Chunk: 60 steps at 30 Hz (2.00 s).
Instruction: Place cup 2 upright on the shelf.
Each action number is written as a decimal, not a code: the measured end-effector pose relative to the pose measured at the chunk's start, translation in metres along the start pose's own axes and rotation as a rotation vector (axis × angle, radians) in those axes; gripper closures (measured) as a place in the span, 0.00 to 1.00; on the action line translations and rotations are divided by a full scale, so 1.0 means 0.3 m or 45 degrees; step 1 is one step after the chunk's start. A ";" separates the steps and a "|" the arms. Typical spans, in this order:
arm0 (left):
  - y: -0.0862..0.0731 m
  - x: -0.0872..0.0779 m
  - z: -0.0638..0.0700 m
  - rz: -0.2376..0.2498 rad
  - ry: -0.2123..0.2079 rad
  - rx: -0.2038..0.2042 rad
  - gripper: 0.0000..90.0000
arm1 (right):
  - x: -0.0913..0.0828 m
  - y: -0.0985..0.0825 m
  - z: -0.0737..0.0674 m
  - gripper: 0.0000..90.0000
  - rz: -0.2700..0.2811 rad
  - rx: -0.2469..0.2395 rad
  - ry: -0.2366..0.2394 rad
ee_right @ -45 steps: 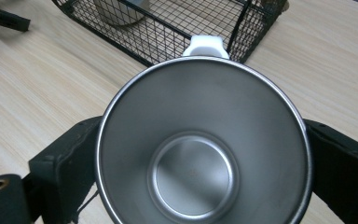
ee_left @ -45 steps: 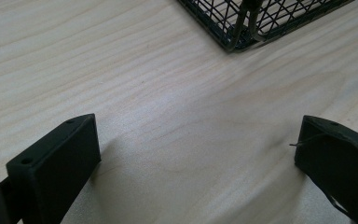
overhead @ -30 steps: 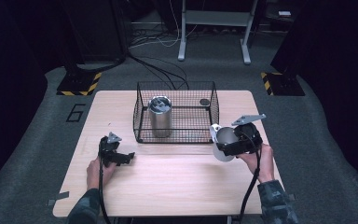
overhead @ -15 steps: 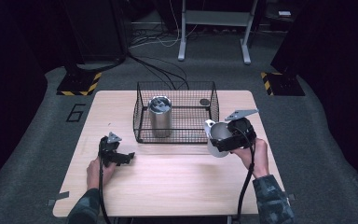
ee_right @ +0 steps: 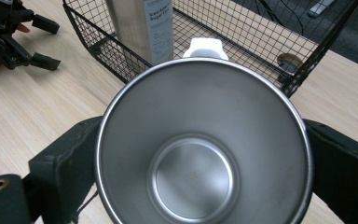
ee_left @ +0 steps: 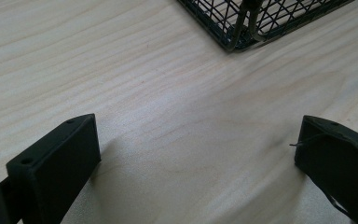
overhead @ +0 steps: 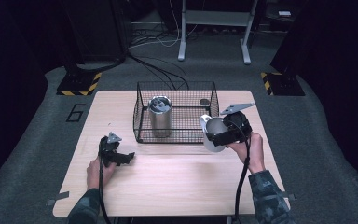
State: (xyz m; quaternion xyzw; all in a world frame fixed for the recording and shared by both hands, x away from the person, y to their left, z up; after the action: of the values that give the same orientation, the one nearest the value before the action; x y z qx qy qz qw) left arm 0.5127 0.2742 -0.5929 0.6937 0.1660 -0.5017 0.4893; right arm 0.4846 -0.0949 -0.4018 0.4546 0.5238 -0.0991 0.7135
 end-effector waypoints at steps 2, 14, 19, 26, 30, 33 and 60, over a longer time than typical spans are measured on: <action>0.001 0.000 0.000 0.002 -0.001 0.001 0.00 | 0.003 0.014 -0.007 0.06 -0.003 0.000 0.006; 0.001 0.000 0.000 0.003 -0.001 0.001 0.00 | 0.020 0.076 -0.019 0.06 -0.010 -0.023 0.012; 0.001 0.000 0.000 0.003 -0.001 0.000 0.00 | 0.021 0.102 -0.017 0.06 -0.003 -0.025 0.003; 0.000 0.000 0.000 0.002 -0.001 0.001 0.00 | 0.020 0.142 -0.004 0.06 0.015 -0.031 0.000; 0.001 0.000 0.000 0.002 -0.002 -0.001 0.00 | 0.016 0.172 -0.003 0.06 0.019 -0.034 -0.001; 0.001 0.000 -0.001 0.002 0.000 0.002 0.00 | 0.017 0.195 -0.005 0.06 0.030 -0.043 -0.004; 0.001 0.000 -0.001 0.002 0.000 0.002 0.00 | 0.116 0.314 0.025 0.06 -0.010 -0.007 -0.019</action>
State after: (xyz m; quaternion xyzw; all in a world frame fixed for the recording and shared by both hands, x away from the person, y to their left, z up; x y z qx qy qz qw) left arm 0.5130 0.2742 -0.5929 0.6942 0.1651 -0.5016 0.4890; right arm 0.5627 -0.0356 -0.3794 0.4500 0.5205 -0.1038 0.7182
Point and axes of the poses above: each handheld gripper's, and its own axes: x roughly forward along the jaws, y roughly out of its top, z roughly to its right, the point moved 9 cm from there along x, roughly forward along the jaws, and after that the axes turned 14 degrees about -z, right-handed, at the moved point
